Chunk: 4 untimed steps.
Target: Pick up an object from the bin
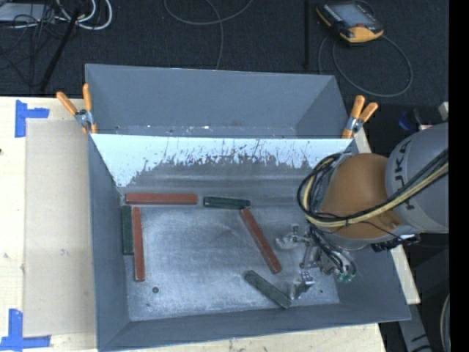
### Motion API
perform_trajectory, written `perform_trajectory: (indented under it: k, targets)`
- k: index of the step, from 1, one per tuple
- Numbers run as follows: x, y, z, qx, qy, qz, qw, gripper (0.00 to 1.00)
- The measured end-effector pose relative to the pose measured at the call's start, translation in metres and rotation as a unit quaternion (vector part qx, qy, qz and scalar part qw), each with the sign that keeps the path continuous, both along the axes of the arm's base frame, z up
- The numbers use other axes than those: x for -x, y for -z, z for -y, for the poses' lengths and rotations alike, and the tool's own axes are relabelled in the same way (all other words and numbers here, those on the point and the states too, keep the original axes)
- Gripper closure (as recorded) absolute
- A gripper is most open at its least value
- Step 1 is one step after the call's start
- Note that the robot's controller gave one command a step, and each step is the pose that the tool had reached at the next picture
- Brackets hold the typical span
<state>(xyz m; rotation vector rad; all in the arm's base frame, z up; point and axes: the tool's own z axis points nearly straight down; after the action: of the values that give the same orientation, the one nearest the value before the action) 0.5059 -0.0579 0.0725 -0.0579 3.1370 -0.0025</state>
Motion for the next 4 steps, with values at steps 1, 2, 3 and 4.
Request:
perform_trajectory:
  k: [1, 2, 3, 4]
  targets:
    - [-0.041, -0.019, -0.047, -0.001, 0.072, -0.0019, 0.9974, 1.00]
    - [-0.040, -0.019, -0.047, -0.001, 0.072, -0.0019, 0.9974, 1.00]
    - [-0.024, -0.018, -0.042, -0.001, 0.031, 0.0042, 0.9995, 1.00]
    - [-0.038, -0.196, -0.058, -0.001, 0.034, 0.0027, 0.9994, 1.00]
